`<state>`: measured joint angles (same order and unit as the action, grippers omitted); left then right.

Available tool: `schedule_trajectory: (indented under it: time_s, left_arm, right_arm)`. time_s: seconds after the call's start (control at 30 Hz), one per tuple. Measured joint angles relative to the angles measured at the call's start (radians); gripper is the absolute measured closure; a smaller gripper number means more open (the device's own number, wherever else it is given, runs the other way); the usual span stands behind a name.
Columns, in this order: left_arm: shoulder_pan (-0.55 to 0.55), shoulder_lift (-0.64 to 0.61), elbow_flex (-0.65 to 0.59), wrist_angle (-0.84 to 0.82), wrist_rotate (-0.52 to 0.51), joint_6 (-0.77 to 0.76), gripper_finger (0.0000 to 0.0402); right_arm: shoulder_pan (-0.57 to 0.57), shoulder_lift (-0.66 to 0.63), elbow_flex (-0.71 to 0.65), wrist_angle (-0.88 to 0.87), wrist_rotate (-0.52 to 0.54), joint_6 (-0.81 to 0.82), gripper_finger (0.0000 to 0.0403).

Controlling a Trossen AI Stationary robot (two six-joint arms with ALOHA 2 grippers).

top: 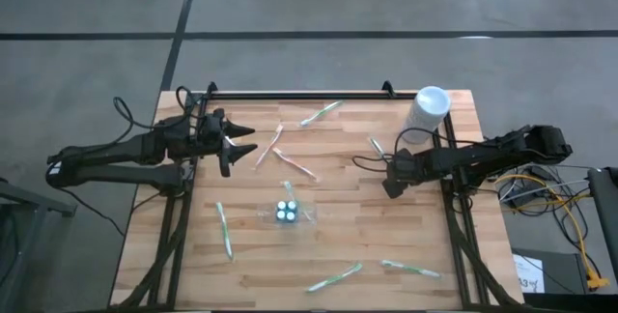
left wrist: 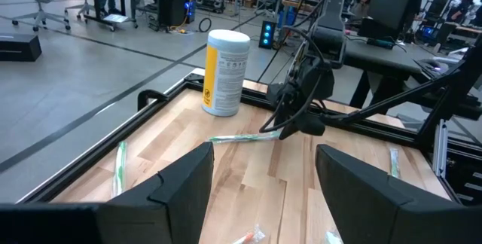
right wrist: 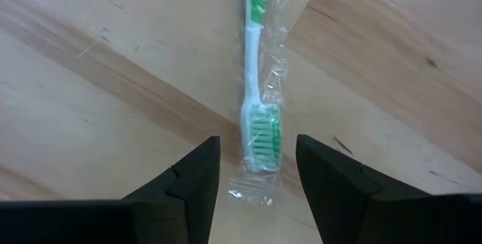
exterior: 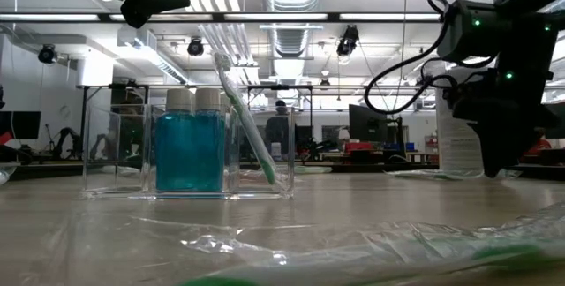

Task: Pick & Place toothbrushing station
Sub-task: Put the green toothbrush into the transparent organizer

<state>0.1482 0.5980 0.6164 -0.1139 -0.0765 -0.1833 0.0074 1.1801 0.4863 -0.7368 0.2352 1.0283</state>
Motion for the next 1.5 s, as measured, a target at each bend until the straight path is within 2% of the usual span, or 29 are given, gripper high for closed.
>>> schedule_trajectory:
  time_s: [0.3,0.7,0.93,1.1,1.3,1.5]
  left_arm:
    - [0.000,0.000,0.000,0.000,0.004,0.000,0.0162]
    - [0.000,0.000,0.000,0.000,0.003,0.000,0.0162]
    - [0.000,0.000,0.000,0.000,0.003,0.000,0.0162]
    - [0.000,0.000,0.000,0.000,0.002,0.000,0.0162]
    - [0.000,0.000,0.000,0.000,-0.002,0.000,0.0162]
    - [0.000,0.000,0.000,0.000,-0.001,0.000,0.0162]
  right_arm:
    - [-0.034,0.000,-0.050,0.105,0.018,-0.005,0.0247]
    - [-0.061,-0.002,-0.063,0.139,0.000,0.058,0.0327]
    - [-0.062,-0.002,-0.060,0.142,-0.021,0.018,0.0349]
    - [-0.059,0.000,-0.026,0.143,-0.081,-0.056,0.0364]
    - [-0.059,-0.003,0.023,0.143,-0.096,-0.116,0.0371]
    - [-0.059,-0.003,0.062,0.131,-0.186,-0.160,0.0372]
